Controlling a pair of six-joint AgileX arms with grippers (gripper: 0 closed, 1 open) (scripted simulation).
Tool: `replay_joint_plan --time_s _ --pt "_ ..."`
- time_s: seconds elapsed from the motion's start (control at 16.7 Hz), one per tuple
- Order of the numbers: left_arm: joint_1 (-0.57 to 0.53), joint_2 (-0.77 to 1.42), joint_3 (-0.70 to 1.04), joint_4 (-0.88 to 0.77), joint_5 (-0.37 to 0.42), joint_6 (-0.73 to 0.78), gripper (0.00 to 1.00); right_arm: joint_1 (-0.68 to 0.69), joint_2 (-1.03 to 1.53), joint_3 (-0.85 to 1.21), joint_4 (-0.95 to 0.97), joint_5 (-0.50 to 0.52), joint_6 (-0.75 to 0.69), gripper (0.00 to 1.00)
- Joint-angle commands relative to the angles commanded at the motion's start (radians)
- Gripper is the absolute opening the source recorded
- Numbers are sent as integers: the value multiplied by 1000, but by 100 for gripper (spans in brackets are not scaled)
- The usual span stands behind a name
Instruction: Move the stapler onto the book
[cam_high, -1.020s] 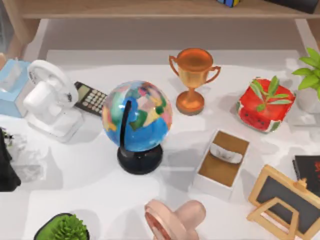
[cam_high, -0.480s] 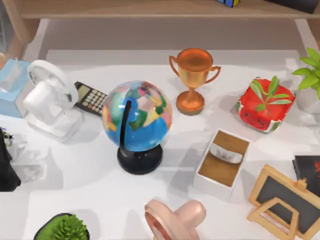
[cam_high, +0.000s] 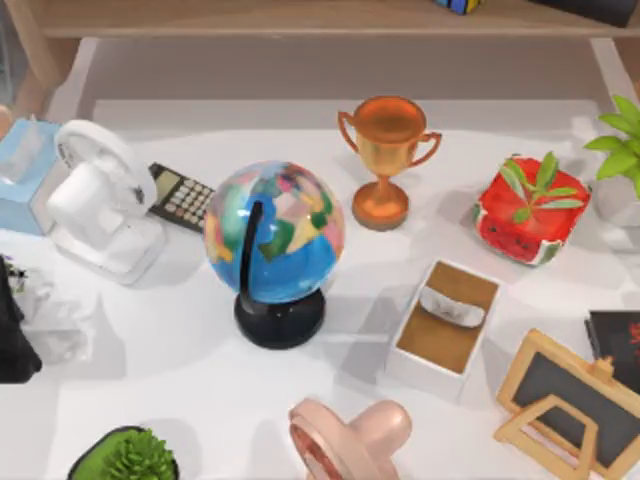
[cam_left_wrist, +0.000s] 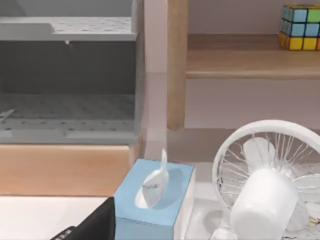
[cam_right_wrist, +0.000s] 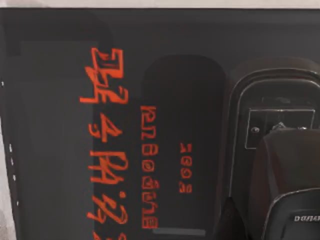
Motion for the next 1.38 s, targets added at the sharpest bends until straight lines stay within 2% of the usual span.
replay_joint_plan --time_s 0.42,1.2,1.38 --pt "0 0 0 0 0 0 100 3 21 -32 55 0 1 0" --pt "0 0 0 0 0 0 100 3 21 -32 55 0 1 98" --pt "0 0 0 0 0 0 100 3 21 -32 55 0 1 100"
